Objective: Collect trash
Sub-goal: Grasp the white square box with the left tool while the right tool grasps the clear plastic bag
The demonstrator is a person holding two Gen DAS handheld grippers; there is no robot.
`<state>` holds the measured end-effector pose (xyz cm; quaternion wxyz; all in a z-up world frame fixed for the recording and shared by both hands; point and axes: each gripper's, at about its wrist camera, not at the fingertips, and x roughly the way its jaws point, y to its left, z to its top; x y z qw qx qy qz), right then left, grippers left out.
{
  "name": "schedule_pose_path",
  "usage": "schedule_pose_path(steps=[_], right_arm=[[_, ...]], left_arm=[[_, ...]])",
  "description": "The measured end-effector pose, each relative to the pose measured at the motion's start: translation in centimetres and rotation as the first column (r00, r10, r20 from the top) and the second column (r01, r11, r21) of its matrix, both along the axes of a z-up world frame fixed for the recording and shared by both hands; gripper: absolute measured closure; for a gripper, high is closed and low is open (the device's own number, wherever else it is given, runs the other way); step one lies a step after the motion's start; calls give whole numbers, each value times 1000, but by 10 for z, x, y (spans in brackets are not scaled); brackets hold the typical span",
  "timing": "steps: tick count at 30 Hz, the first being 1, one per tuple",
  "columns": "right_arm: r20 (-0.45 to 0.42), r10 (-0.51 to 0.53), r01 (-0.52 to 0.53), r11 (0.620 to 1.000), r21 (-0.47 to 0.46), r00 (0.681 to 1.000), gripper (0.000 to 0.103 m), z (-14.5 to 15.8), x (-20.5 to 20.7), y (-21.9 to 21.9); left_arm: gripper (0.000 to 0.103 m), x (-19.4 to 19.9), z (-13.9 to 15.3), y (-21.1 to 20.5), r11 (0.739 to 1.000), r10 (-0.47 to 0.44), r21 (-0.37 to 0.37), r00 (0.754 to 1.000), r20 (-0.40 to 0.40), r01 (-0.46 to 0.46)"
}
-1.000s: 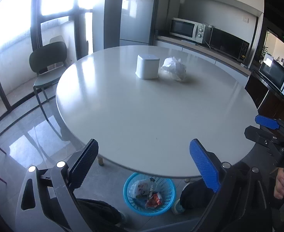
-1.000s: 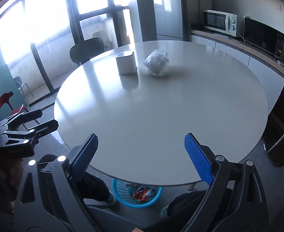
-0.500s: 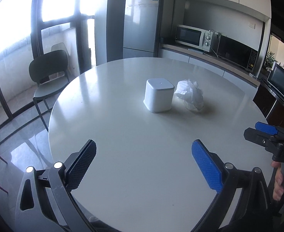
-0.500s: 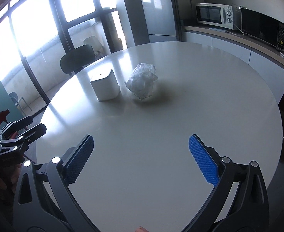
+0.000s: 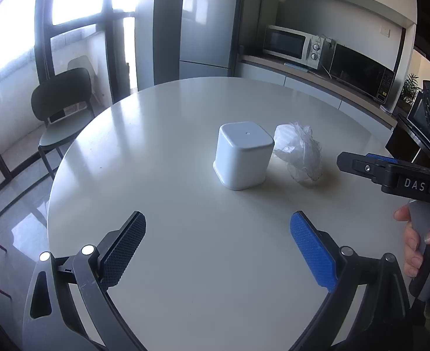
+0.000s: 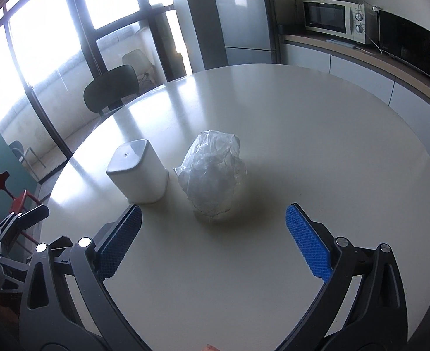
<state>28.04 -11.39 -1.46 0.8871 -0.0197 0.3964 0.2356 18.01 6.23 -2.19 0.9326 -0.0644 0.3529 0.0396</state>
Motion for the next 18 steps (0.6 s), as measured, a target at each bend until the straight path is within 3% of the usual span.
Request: schedule_pose_path(steps=[13,18], right_arm=[[-118,27,-33,998,-53,993,24,-32,60,40],[-142,42,-50,997,-55,989,40,-41,61,46]], left_arm=[[6,29,11,2,999,-31,24,999,-17,32],[6,53,16,5,999,-35,-8,999,-24,35]])
